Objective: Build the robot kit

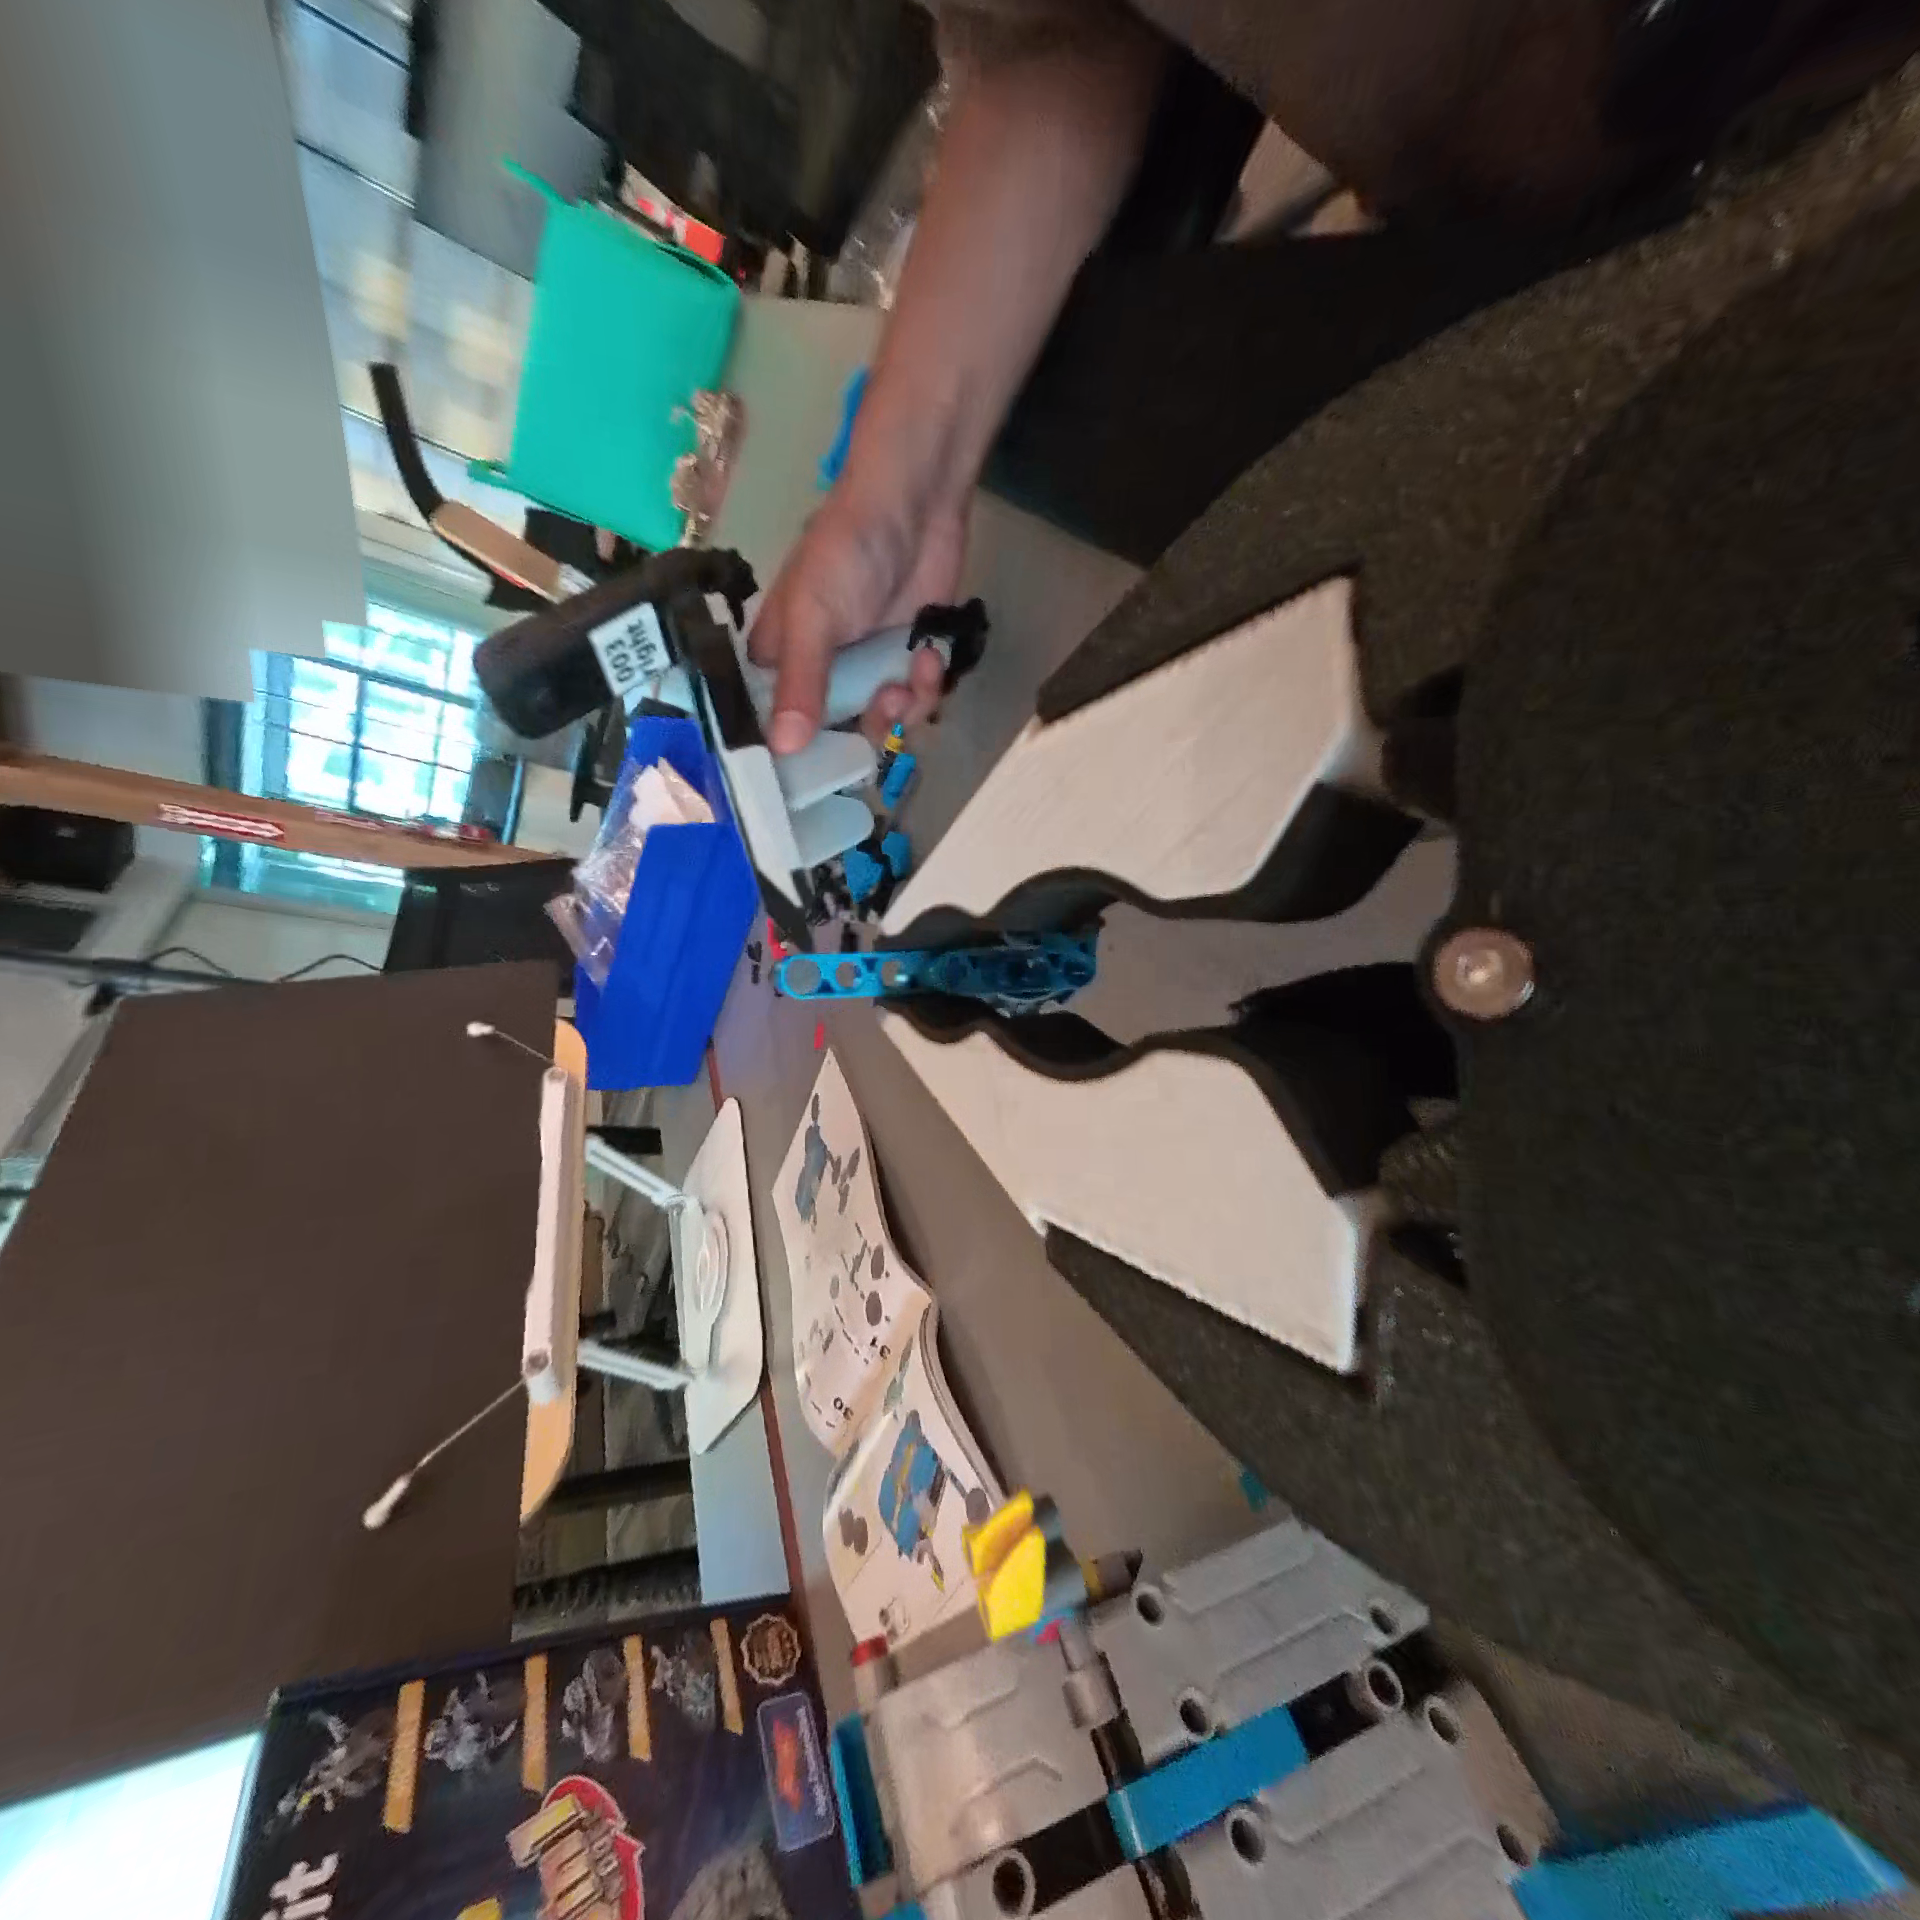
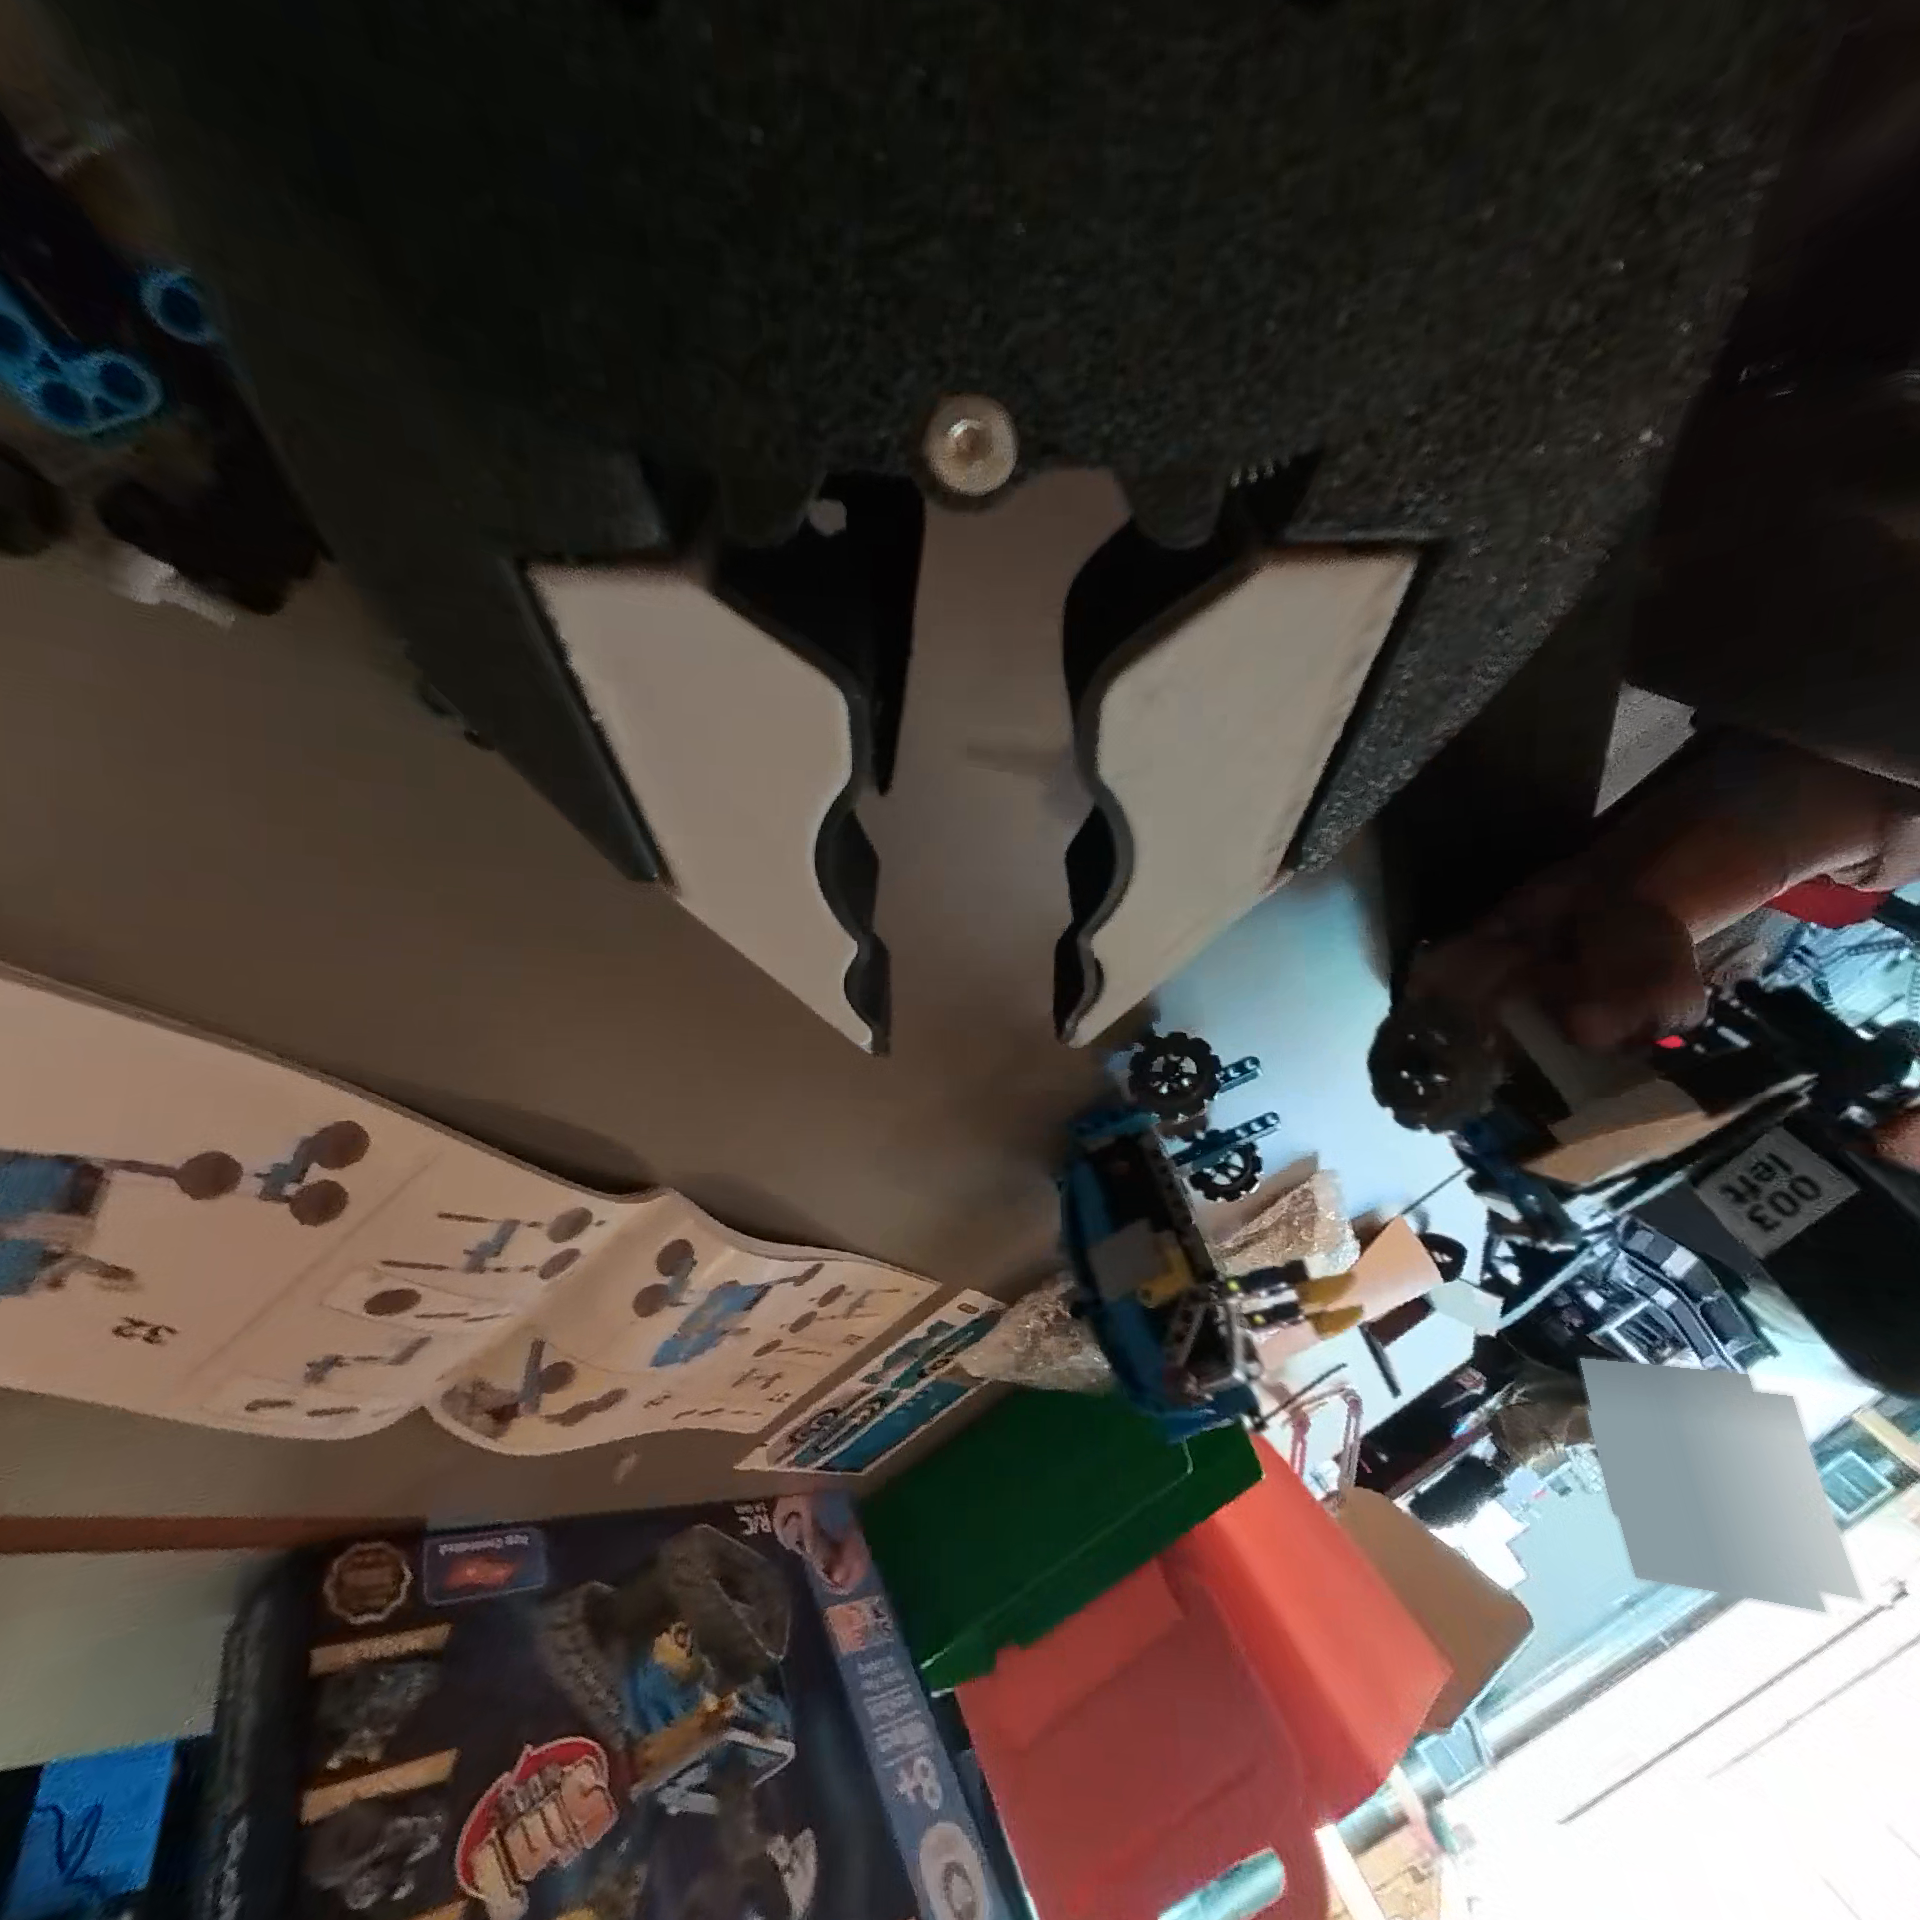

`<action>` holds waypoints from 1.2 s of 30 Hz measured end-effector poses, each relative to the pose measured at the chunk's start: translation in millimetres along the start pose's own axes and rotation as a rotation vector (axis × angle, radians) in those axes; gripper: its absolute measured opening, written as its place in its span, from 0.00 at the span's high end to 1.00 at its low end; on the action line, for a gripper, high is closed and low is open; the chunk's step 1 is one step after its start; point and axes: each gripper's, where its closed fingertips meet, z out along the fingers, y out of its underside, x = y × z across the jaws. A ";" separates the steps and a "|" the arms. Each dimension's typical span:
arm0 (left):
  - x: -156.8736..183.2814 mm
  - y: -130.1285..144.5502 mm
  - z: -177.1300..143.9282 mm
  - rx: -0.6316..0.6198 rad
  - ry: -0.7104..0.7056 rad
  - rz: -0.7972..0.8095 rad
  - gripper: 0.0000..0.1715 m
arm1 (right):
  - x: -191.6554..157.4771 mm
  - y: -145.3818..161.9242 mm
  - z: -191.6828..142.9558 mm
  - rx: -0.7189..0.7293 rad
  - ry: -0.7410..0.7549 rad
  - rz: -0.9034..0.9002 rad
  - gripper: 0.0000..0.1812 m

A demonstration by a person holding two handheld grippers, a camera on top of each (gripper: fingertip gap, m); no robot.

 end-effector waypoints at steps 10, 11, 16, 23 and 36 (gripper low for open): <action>1.7 18.7 11.5 -0.103 -0.023 0.126 0.96 | 63.0 39.7 -44.8 -0.430 0.423 -0.405 0.80; 1.7 19.1 11.8 -0.104 -0.021 0.125 0.96 | 67.9 43.1 -49.3 -0.473 0.453 -0.419 0.79; -4.2 16.8 10.1 -0.087 -0.015 0.055 0.96 | 88.1 60.6 -51.1 -0.561 0.466 -0.302 0.76; -6.1 14.6 8.1 -0.072 -0.010 0.028 0.96 | 66.7 72.1 -35.2 -0.553 0.308 -0.204 0.81; 1.6 17.7 9.3 -0.089 0.005 0.080 0.96 | 54.1 65.1 -11.1 -0.461 0.257 -0.030 0.80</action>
